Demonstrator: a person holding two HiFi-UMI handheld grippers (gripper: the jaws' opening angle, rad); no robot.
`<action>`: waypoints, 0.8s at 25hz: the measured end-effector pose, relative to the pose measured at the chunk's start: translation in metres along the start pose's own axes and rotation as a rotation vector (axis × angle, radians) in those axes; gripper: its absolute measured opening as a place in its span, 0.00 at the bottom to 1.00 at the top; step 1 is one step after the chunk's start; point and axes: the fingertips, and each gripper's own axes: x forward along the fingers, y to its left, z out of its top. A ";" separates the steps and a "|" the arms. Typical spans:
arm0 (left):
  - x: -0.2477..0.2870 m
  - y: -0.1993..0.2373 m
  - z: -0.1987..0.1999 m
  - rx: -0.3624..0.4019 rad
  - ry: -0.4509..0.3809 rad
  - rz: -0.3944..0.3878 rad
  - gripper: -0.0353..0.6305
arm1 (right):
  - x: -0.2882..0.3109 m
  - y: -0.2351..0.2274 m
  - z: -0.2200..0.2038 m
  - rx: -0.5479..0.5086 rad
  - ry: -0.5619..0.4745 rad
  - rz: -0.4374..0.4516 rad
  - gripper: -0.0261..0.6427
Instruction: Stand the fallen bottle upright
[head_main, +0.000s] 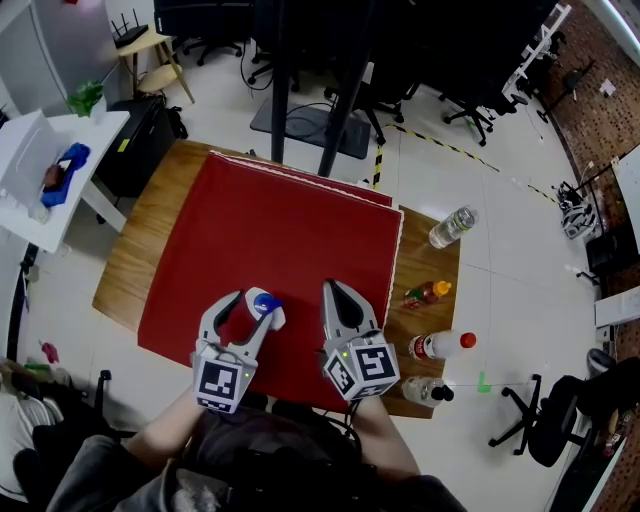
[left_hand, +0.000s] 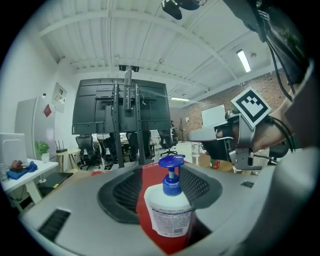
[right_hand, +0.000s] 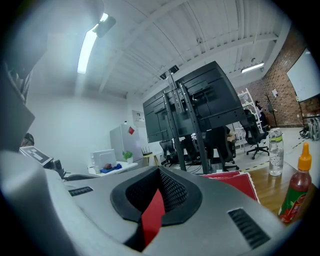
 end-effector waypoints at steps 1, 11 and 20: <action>0.000 -0.001 -0.001 -0.006 0.006 -0.009 0.47 | 0.000 0.000 0.000 0.000 0.001 0.001 0.04; -0.005 -0.008 -0.001 -0.006 0.006 -0.022 0.54 | -0.001 0.001 0.002 0.000 -0.007 0.007 0.04; -0.032 0.005 0.034 -0.022 -0.081 0.037 0.54 | -0.009 0.006 0.010 0.001 -0.023 -0.001 0.04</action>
